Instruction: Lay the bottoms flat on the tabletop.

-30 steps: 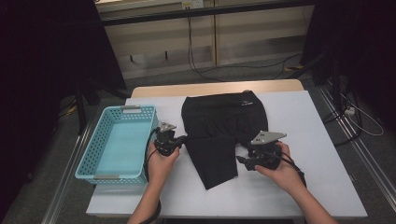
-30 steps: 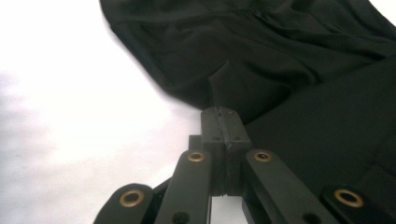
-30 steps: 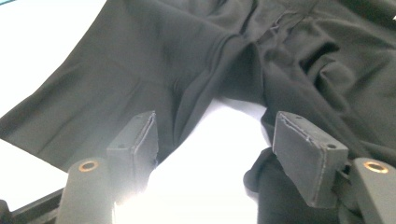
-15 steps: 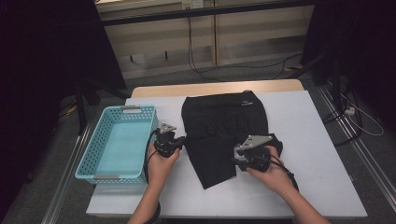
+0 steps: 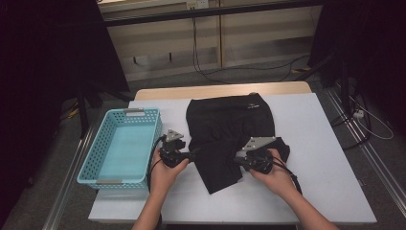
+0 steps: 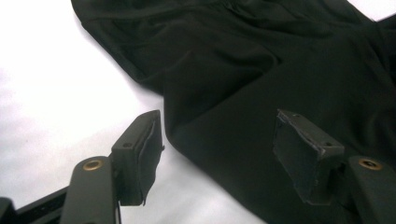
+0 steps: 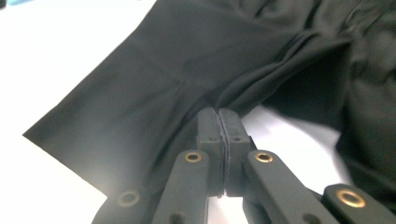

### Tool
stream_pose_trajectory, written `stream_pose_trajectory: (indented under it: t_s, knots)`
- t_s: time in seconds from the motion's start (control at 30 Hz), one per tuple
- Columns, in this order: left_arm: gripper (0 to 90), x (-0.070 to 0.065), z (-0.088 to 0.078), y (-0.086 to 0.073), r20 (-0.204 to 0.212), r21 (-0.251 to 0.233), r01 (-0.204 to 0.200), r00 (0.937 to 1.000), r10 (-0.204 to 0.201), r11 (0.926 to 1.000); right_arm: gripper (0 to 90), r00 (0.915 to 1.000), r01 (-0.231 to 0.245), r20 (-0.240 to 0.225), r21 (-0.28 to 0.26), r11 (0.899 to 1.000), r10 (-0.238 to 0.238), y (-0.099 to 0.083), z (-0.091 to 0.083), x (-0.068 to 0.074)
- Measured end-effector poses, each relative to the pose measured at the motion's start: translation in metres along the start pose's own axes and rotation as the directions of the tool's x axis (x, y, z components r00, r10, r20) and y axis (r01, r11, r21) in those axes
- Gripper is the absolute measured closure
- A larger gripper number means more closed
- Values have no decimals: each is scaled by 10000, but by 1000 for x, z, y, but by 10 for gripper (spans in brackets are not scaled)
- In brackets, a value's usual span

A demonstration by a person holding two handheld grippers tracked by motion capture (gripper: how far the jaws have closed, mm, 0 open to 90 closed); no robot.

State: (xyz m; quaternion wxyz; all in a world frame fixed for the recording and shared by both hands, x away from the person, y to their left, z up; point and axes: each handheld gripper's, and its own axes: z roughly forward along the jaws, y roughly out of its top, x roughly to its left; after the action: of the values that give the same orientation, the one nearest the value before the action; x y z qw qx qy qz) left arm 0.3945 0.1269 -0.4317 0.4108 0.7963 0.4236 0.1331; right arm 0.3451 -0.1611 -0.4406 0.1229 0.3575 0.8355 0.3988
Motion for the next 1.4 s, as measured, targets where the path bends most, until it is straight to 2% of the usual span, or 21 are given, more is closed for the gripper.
stream_pose_trajectory:
  t_s: [0.13,0.33,0.5,0.7,0.87,0.93,1.03,1.1,1.27,1.4]
  knots:
    - [311,1,-2,-3,-70,61,-45,10000,46,10000,896,9999,-71,151,-150,9999,73,5,-8,-5]
    - [288,-1,-6,-5,-87,46,-115,9999,115,9999,896,9957,-216,901,-211,9995,234,7,-19,-19]
    - [254,-4,-7,-8,59,203,-217,9997,216,9996,896,9919,-576,1119,-305,9979,607,3,-24,-32]
    - [246,-13,-1,-10,330,391,-445,9985,432,9982,897,9863,-754,1426,-578,9955,830,3,-33,-40]
    - [246,-18,3,-11,448,506,-552,9976,530,9972,898,9780,-924,1813,-682,9934,1034,1,-41,-49]
    - [244,-19,5,-12,464,533,-579,9974,554,9969,898,9722,-1045,2024,-733,9918,1174,-2,-45,-54]
    - [242,-22,9,-13,501,592,-629,9969,600,9963,898,9651,-1145,2302,-581,9917,1249,-6,-46,-61]
    - [241,-23,11,-13,559,669,-655,9965,618,9956,898,9644,-1332,2214,-664,9889,1447,-9,-47,-64]
    - [241,-30,19,-14,755,791,-759,9947,700,9940,895,9691,-1172,2123,-521,9917,1257,-10,-45,-60]
    - [244,-35,24,-15,716,808,-1000,9930,943,9917,893,9697,-1080,2153,-460,9931,1154,-10,-44,-58]
